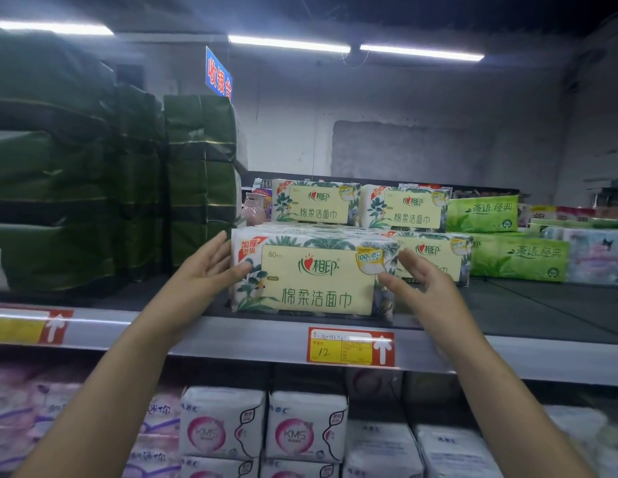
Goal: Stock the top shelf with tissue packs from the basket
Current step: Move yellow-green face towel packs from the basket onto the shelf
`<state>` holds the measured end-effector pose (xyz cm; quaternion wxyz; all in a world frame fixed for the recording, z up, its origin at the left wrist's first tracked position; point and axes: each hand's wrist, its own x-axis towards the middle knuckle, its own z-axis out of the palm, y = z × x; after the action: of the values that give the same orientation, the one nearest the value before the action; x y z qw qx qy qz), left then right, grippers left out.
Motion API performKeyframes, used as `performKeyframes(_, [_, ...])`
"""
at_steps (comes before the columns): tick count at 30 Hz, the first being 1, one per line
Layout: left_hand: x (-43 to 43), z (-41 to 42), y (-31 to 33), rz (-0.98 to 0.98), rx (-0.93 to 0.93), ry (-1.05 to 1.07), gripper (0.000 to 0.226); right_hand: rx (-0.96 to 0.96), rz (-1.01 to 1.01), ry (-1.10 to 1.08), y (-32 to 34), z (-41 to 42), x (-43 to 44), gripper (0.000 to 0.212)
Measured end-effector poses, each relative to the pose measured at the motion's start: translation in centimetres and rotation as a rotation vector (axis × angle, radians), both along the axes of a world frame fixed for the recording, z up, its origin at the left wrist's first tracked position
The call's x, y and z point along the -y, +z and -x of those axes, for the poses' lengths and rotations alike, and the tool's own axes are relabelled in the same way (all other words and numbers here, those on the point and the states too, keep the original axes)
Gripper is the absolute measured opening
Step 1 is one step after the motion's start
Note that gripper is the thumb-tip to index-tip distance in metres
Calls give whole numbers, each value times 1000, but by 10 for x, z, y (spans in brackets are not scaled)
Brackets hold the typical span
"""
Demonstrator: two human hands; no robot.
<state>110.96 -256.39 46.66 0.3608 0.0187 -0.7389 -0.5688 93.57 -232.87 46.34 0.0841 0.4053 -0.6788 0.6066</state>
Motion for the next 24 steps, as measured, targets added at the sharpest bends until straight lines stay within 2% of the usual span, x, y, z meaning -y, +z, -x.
performKeyframes(2, [1, 2, -2, -25, -21, 32, 49, -2, -5, 1, 0, 0, -1, 90])
performKeyframes(4, [0, 2, -3, -33, -28, 57, 71, -6, -6, -13, -1, -1, -1, 89])
performKeyframes(6, [-1, 2, -3, -42, -28, 81, 83, -16, -4, -32, -2, -2, -1, 81])
performKeyframes(15, [-8, -3, 1, -134, -87, 89, 66, -22, 16, -103, -2, -8, 0, 65])
performKeyframes(22, [-19, -19, 8, -152, -89, 103, 68, 29, 58, -55, 7, -20, -8, 66])
performKeyframes(24, [-25, -25, 13, -141, -88, 104, 76, 34, 89, -51, 12, -24, -13, 71])
